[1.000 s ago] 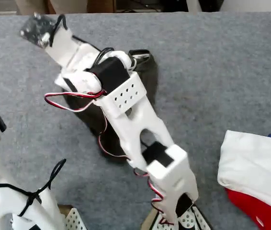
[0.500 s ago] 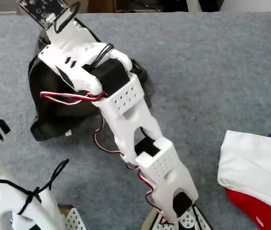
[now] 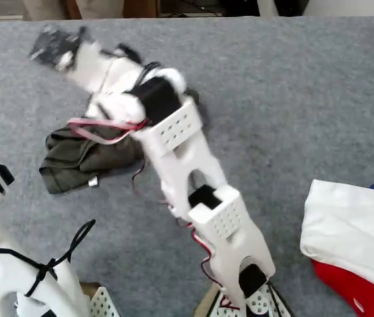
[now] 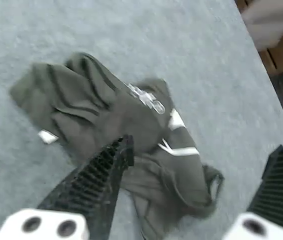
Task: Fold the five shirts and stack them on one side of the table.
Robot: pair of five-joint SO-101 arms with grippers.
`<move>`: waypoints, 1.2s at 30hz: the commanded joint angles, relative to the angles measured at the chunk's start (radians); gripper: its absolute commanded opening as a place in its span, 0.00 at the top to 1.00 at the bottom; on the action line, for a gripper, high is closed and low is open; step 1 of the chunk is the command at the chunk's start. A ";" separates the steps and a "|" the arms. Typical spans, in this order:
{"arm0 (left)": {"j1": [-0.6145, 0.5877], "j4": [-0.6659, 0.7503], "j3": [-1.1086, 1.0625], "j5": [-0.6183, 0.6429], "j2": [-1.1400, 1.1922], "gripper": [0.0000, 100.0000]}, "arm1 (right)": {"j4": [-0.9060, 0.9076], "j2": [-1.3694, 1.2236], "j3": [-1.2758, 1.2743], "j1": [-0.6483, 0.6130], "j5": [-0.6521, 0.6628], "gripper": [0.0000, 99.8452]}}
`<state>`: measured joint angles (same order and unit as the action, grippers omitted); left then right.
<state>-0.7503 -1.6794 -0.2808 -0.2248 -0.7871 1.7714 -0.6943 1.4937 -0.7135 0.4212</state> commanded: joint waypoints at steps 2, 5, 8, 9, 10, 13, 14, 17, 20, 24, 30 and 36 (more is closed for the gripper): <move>-0.005 0.000 0.002 0.008 -0.007 0.79 | 0.015 0.025 -0.101 0.114 0.011 0.66; -0.003 0.002 0.002 0.008 -0.007 0.79 | 0.005 0.022 -0.266 0.153 0.020 0.69; 0.032 0.000 -0.009 0.008 -0.007 0.79 | -0.074 0.001 -0.426 0.170 0.020 0.69; 0.049 -0.003 -0.017 0.008 -0.007 0.79 | -0.112 -0.012 -0.466 0.173 0.020 0.69; 0.066 -0.006 -0.023 0.008 -0.008 0.79 | -0.150 -0.027 -0.498 0.182 0.017 0.69; 0.087 -0.008 -0.048 0.008 -0.008 0.79 | -0.219 -0.090 -0.549 0.197 0.012 0.69; 0.087 -0.008 -0.054 0.008 -0.008 0.79 | -0.219 -0.114 -0.549 0.199 0.012 0.69; 0.084 -0.008 -0.068 0.008 -0.008 0.79 | -0.219 -0.176 -0.547 0.211 0.014 0.70; 0.084 -0.008 -0.068 0.005 -0.008 0.79 | -0.219 -0.199 -0.547 0.252 0.012 0.84; 0.089 -0.008 -0.068 0.005 -0.010 0.79 | -0.204 -0.196 -0.545 0.335 0.020 0.98; 0.091 -0.002 -0.069 0.006 -0.008 0.79 | -0.006 -0.197 -0.395 0.466 0.127 1.00; 0.092 0.002 -0.069 0.006 -0.007 0.79 | 0.015 -0.139 -0.381 0.693 0.288 1.00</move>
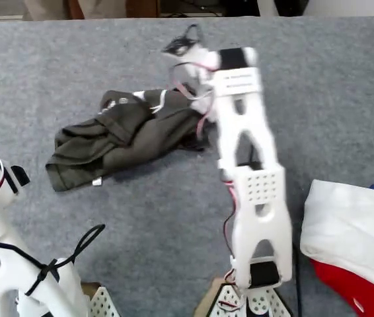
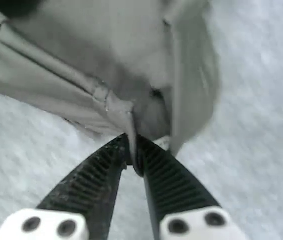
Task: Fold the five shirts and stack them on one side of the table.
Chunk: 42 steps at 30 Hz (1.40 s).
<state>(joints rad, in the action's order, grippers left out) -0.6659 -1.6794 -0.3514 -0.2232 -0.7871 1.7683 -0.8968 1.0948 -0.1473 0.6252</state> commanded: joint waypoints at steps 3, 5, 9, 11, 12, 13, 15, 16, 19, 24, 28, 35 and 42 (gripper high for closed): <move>0.041 0.018 -0.008 0.008 -0.007 0.79 | 0.018 0.105 -0.059 0.259 0.193 1.00; 0.101 0.040 -0.034 0.035 -0.007 0.79 | 0.018 0.137 -0.127 0.346 0.282 1.00; 0.276 0.100 -0.074 0.155 0.005 0.79 | 0.017 0.199 -0.262 0.479 0.451 1.00; 0.384 0.138 -0.060 0.189 0.041 0.79 | 0.017 0.231 -0.331 0.526 0.542 1.00; 0.434 0.152 -0.044 0.195 0.065 0.79 | 0.017 0.248 -0.364 0.550 0.588 1.00; 0.479 0.161 -0.029 0.192 0.096 0.79 | 0.015 0.262 -0.392 0.573 0.640 1.00; 0.562 0.172 0.011 0.160 0.185 0.79 | 0.014 0.282 -0.432 0.616 0.727 1.00; 0.597 0.176 0.032 0.141 0.240 0.79 | 0.014 0.286 -0.444 0.633 0.755 1.00; 0.660 0.222 0.112 0.132 0.456 0.78 | 0.014 0.288 -0.458 0.650 0.772 1.00; 0.663 0.210 0.341 0.232 0.835 0.78 | 0.012 0.285 -0.489 0.644 0.747 1.00; 0.672 0.138 0.583 0.353 1.087 0.76 | 0.008 0.285 -0.518 0.636 0.749 1.00; 0.773 0.071 0.991 0.394 1.437 0.79 | -0.017 0.292 -0.516 0.601 0.749 1.00; 0.717 -0.041 1.326 0.339 1.609 0.98 | 0.012 0.349 -0.410 0.581 0.772 1.00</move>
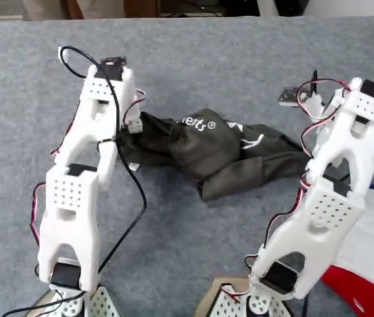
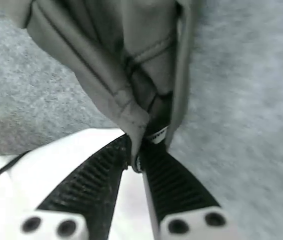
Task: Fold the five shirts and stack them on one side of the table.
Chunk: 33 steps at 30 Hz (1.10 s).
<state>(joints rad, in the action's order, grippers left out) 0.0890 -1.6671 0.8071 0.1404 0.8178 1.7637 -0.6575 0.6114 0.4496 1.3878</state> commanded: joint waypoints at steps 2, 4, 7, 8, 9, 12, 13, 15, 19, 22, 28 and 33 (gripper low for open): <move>-0.077 -0.086 0.242 -0.034 0.008 0.98 | 0.018 0.134 0.104 -0.018 0.011 0.99; -0.112 -0.092 0.298 -0.097 0.004 0.98 | 0.018 0.163 0.130 -0.022 0.011 0.99; -0.149 -0.092 0.345 -0.176 -0.047 0.98 | 0.015 0.216 0.166 -0.044 -0.029 0.99; -0.155 -0.092 0.350 -0.193 -0.074 0.98 | 0.012 0.236 0.193 -0.056 -0.055 0.98; -0.160 -0.092 0.351 -0.207 -0.104 0.98 | 0.012 0.254 0.220 -0.064 -0.069 0.96; -0.152 -0.092 0.342 -0.215 -0.194 0.98 | 0.014 0.298 0.302 -0.088 -0.083 0.89; -0.143 -0.092 0.325 -0.210 -0.222 0.98 | 0.014 0.311 0.325 -0.096 -0.083 0.86; -0.104 -0.092 0.290 -0.207 -0.268 0.98 | 0.014 0.328 0.363 -0.110 -0.083 0.83; -0.015 -0.092 0.209 -0.147 -0.309 0.94 | 0.015 0.332 0.430 -0.114 -0.083 0.83; 0.043 -0.089 0.160 -0.077 -0.305 0.83 | 0.015 0.338 0.453 -0.110 -0.083 0.83; 0.181 0.008 0.146 0.075 -0.213 0.78 | 0.017 0.331 0.432 -0.116 -0.097 0.83; 0.287 0.060 0.149 0.198 -0.124 0.78 | 0.015 0.331 0.375 -0.127 -0.114 0.83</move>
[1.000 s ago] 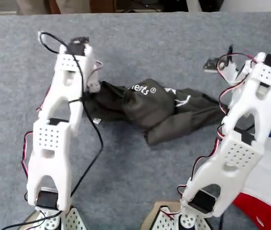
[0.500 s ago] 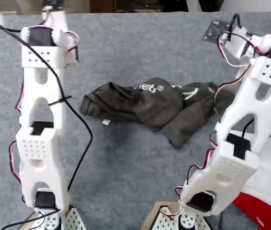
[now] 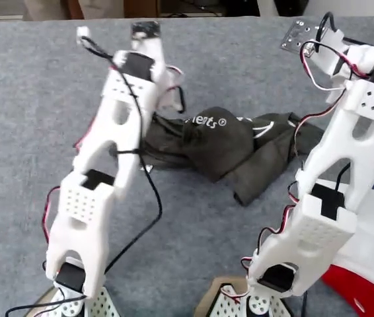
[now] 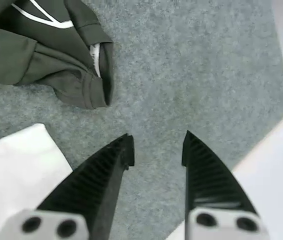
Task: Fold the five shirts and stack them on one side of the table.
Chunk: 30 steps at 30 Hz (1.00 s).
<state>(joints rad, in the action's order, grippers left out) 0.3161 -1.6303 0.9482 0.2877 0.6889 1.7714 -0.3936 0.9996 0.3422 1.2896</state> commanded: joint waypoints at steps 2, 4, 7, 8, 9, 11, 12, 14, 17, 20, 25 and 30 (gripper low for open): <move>0.110 0.018 -0.003 0.051 0.030 0.78 | 0.003 0.065 -0.061 -0.024 -0.020 0.83; 0.143 0.006 0.005 0.052 0.070 0.78 | 0.003 0.067 -0.099 -0.025 -0.020 0.83; 0.167 0.009 0.008 0.060 0.125 0.78 | -0.011 0.065 -0.147 -0.025 -0.021 0.83; 0.173 0.009 0.009 0.060 0.147 0.78 | -0.026 0.065 -0.170 -0.025 -0.021 0.83; 0.181 0.009 0.014 0.060 0.165 0.78 | -0.049 0.065 -0.194 -0.025 -0.034 0.83; 0.201 0.009 0.018 0.060 0.208 0.79 | -0.110 0.065 -0.257 -0.025 -0.071 0.83; 0.209 0.009 0.020 0.060 0.225 0.81 | -0.138 0.065 -0.291 -0.025 -0.084 0.83; 0.216 0.003 0.038 0.060 0.249 0.90 | -0.187 0.065 -0.357 -0.025 -0.104 0.83; 0.199 -0.029 0.112 0.060 0.249 0.97 | -0.249 0.065 -0.452 -0.030 -0.127 0.83; 0.204 -0.135 0.207 0.068 0.249 0.98 | -0.284 0.065 -0.526 -0.047 -0.127 0.83; 0.199 -0.135 0.106 -0.023 0.104 0.98 | -0.310 0.067 -0.544 -0.062 -0.153 0.83; 0.203 -0.135 -0.293 -0.189 -0.234 0.98 | -0.310 0.067 -0.501 -0.061 -0.153 0.83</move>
<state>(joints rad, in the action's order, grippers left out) 0.5217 -1.7484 0.8700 0.1788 0.7043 1.4768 -0.3951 0.4580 0.2946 1.1485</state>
